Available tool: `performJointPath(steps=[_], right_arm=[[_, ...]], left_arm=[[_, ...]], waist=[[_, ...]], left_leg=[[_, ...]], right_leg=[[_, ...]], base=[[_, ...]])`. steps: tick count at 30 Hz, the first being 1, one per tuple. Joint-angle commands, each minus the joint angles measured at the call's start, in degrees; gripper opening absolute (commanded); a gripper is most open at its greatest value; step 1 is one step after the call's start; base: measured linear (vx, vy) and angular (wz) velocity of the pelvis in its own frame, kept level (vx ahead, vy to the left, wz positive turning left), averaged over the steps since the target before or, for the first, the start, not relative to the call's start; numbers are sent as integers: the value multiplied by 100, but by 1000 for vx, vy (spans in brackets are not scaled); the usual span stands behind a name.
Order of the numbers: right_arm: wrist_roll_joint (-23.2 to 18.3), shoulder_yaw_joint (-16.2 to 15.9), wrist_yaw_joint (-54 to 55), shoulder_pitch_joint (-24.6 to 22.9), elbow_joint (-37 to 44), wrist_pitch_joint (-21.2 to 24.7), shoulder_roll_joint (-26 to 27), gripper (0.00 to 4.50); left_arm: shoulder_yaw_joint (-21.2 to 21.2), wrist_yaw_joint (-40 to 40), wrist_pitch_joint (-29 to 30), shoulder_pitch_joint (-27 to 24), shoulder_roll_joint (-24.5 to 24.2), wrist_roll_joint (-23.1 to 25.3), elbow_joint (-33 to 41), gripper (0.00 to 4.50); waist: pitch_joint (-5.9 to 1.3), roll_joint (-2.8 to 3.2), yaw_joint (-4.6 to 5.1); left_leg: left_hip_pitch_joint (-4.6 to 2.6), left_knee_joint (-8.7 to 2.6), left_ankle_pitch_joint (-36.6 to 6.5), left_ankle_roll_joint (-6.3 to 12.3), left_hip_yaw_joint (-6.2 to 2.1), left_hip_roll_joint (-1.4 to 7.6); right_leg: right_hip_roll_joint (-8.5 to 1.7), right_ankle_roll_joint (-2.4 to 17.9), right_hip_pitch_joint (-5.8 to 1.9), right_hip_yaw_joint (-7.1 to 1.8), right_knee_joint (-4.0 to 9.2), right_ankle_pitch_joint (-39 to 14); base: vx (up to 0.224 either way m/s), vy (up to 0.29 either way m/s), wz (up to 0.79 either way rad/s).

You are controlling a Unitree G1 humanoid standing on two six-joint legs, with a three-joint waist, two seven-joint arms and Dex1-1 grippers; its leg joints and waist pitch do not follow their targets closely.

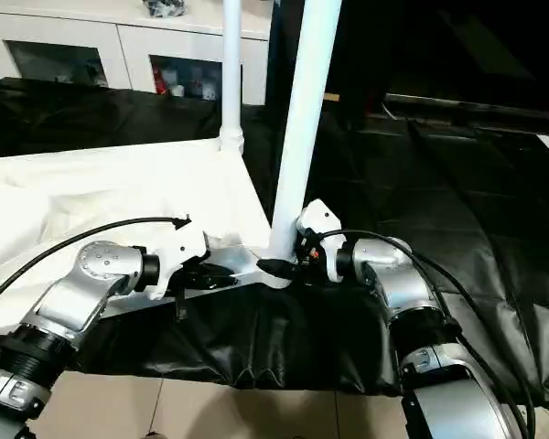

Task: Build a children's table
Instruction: Rotate leg to tighten

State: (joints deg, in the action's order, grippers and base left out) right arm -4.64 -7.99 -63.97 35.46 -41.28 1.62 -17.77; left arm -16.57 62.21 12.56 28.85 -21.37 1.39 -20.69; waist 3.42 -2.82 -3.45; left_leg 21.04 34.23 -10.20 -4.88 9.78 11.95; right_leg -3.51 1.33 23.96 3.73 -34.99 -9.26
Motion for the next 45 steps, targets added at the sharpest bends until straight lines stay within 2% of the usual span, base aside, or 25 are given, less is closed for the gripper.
performJointPath(steps=[1,7,9,10,11,12,13,17,18,20,21,22,23,24,28,30,31,33,35,36,38,39,41,44,45], right_arm=[[66,-149,-68,-26,-56,-17,-12,249],[57,-118,4,-149,-143,-11,87,214],[16,-89,35,-199,-133,32,130,205],[-4,-31,223,-253,-149,54,209,202],[-18,43,484,-309,-170,60,308,202],[-37,144,827,-350,-207,88,433,200],[-46,184,960,-353,-229,99,481,200],[-99,409,1749,-295,-429,193,827,199],[-118,491,2066,-248,-525,206,983,199],[-199,747,2998,-21,-878,274,1437,199],[-222,824,3282,70,-992,285,1566,198],[-225,843,3371,103,-1030,291,1604,198],[-241,928,3792,281,-1225,320,1801,198],[-246,952,3924,356,-1293,345,1889,198],[-207,885,3894,586,-1352,296,2127,198],[-178,838,3661,583,-1301,212,2063,254],[-188,830,3541,561,-1245,226,2009,254],[-176,853,3468,558,-1239,222,1964,271],[-153,830,3189,512,-1176,195,1746,289],[-136,798,3034,485,-1124,188,1631,302],[-119,761,2874,460,-1066,191,1521,318],[-37,641,2456,385,-896,185,1253,323],[67,534,2155,324,-765,98,996,350],[32,477,1575,252,-580,93,658,350],[15,451,1383,227,-527,112,573,350]], left_arm=[[-37,54,-134,-4,75,-156,227,0],[-48,43,-75,-96,67,-165,305,0],[-26,3,-45,-99,79,-172,302,0],[16,-111,-16,-66,143,-174,245,0],[60,-268,10,-14,231,-159,163,0],[98,-450,20,60,344,-132,48,0],[106,-511,15,90,384,-119,4,0],[107,-973,98,285,680,17,-229,0],[117,-1178,152,377,823,59,-336,0],[191,-1840,275,677,1272,161,-720,0],[212,-2044,303,762,1402,190,-818,0],[222,-2100,311,787,1441,192,-844,0],[273,-2353,343,903,1637,186,-959,0],[293,-2428,335,940,1711,181,-995,0],[232,-2327,160,926,1754,209,-957,0],[164,-2077,44,825,1617,206,-821,0],[139,-1934,6,768,1534,186,-734,0],[133,-1824,-48,728,1468,179,-693,0],[125,-1547,-154,612,1274,117,-551,0],[114,-1408,-186,550,1178,77,-463,0],[99,-1274,-220,490,1090,43,-380,0],[86,-969,-242,355,904,-22,-205,0],[74,-769,-240,265,761,-47,-102,0],[48,-575,-241,194,595,-56,-36,0],[47,-520,-246,177,549,-67,-11,0]], waist=[[-388,-28,4],[-394,17,9],[-389,13,20],[-387,39,21],[-386,26,29],[-375,23,36],[-367,-11,52],[-344,-11,86],[-333,12,93],[-331,9,104],[-323,48,123],[-345,35,123],[-354,80,105],[-356,68,136],[-389,52,128],[-395,46,116],[-400,14,117],[-400,30,116],[-396,-7,123],[-387,11,130],[-398,30,108],[-390,84,121],[-393,69,104],[-406,99,76],[-413,83,70]], left_leg=[[-41,-393,-1167,264,8,128],[-50,-398,-1201,244,4,133],[-50,-404,-1252,233,1,131],[-60,-407,-1287,214,-1,132],[-60,-405,-1295,202,5,132],[-70,-414,-1358,173,3,132],[-66,-422,-1417,136,-4,119],[-91,-420,-1670,58,-13,95],[-117,-420,-1771,34,-21,90],[-138,-417,-1859,26,-31,81],[-158,-410,-1938,-16,-27,67],[-169,-405,-1980,-55,-52,62],[-163,-411,-1961,-57,-59,68],[-122,-430,-1936,-63,-68,77],[-82,-432,-1759,52,-43,81],[-65,-431,-1604,101,-30,83],[-54,-430,-1516,137,-22,87],[-55,-429,-1464,171,-14,96],[-43,-431,-1418,210,-11,98],[-30,-441,-1407,220,-21,102],[-67,-421,-1362,219,-7,113],[-43,-439,-1338,210,-10,119],[-56,-430,-1389,219,-3,125],[-60,-419,-1298,222,3,133],[-39,-416,-1224,237,6,136]], right_leg=[[-408,1028,-317,-254,439,-1811],[-400,1091,-316,-257,427,-1671],[-397,1091,-319,-255,434,-1709],[-398,1090,-314,-256,440,-1745],[-393,1081,-312,-260,446,-1744],[-395,1056,-302,-259,458,-1828],[-391,995,-311,-246,476,-2039],[-406,750,-269,-243,561,-2741],[-406,674,-245,-233,592,-2962],[-407,588,-229,-218,629,-3189],[-393,573,-187,-214,655,-3266],[-401,548,-212,-183,655,-3326],[-416,558,-223,-188,645,-3246],[-403,588,-240,-187,626,-3057],[-398,767,-275,-224,558,-2388],[-403,864,-298,-236,525,-2126],[-404,906,-312,-240,507,-2011],[-409,970,-319,-245,491,-1872],[-419,985,-337,-246,488,-1910],[-425,967,-339,-243,494,-2013],[-428,997,-314,-259,497,-1951],[-407,1061,-318,-259,478,-1804],[-403,1098,-317,-258,466,-1714],[-391,1183,-318,-261,442,-1467],[-394,1224,-335,-264,417,-1311]], base=[[0,0,0],[0,0,0],[0,0,0],[0,0,0],[0,0,0],[0,0,0],[0,0,0],[0,0,0],[0,0,0],[0,0,0],[0,0,0],[0,0,0],[0,0,0],[0,0,0],[0,0,0],[0,0,0],[0,0,0],[0,0,0],[0,0,0],[0,0,0],[0,0,0],[0,0,0],[0,0,0],[0,0,0],[0,0,0]])
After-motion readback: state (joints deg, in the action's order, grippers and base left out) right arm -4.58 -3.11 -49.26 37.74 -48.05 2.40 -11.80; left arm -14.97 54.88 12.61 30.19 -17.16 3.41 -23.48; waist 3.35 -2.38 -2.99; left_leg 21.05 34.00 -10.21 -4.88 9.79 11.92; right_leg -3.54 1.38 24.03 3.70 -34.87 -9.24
